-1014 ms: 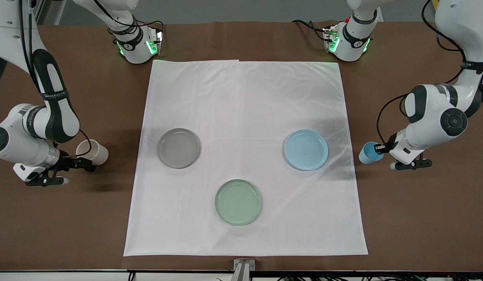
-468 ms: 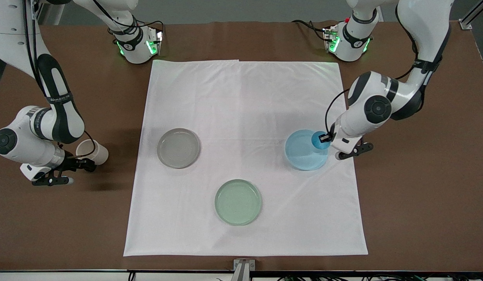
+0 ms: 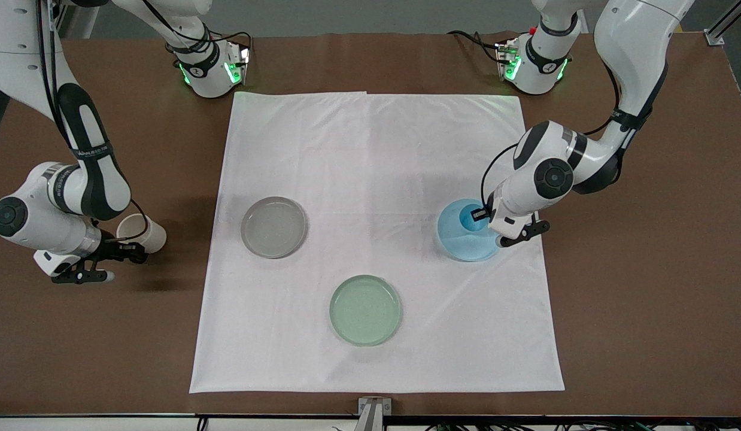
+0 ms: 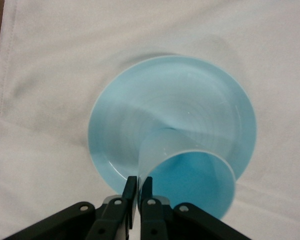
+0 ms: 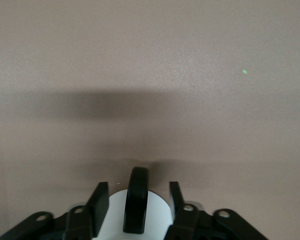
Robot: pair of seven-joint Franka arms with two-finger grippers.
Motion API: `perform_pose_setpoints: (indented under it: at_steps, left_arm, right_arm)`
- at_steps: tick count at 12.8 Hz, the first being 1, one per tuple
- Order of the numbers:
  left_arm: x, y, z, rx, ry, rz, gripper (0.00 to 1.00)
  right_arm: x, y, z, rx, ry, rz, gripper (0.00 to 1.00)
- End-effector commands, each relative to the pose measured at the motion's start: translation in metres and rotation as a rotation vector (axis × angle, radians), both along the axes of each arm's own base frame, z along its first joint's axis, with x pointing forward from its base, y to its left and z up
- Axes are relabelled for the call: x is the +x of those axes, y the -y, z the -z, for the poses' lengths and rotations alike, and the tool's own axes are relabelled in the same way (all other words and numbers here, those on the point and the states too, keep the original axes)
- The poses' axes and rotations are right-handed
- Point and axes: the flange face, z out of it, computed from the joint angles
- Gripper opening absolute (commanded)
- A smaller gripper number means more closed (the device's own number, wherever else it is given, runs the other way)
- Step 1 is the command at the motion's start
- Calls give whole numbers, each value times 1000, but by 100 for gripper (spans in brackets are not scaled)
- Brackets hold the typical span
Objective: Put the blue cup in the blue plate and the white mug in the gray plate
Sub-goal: 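Lower the blue cup onto the blue plate with the left gripper, then release the blue cup and raise the left gripper away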
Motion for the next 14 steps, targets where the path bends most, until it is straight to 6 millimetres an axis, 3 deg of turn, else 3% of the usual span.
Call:
perform_pose_setpoints:
  at_steps: [1, 3, 6, 8, 10, 12, 14]
  left_arm:
    - [12, 1, -15, 6, 30, -15, 100]
    - [30, -7, -44, 11, 58, -17, 100]
    - [75, -24, -134, 78, 115, 130, 100]
    - [97, -52, -190, 86, 131, 148, 100]
    - [110, -96, -236, 86, 154, 166, 100]
    - [106, -138, -281, 110, 156, 147, 100]
    - [89, -175, -319, 133, 164, 231, 100]
  right_arm:
    - [-5, 3, 4, 20, 0, 6, 45]
    - [-6, 4, 5, 20, -2, 8, 36]
    - [-6, 5, 5, 20, -2, 11, 21]
    - [-5, 4, 4, 20, -2, 7, 10]
    - [-5, 2, 1, 21, -3, -2, 5]
    - [-3, -6, -19, 32, -34, -23, 3]
    - [2, -33, -69, 47, -75, -58, 2]
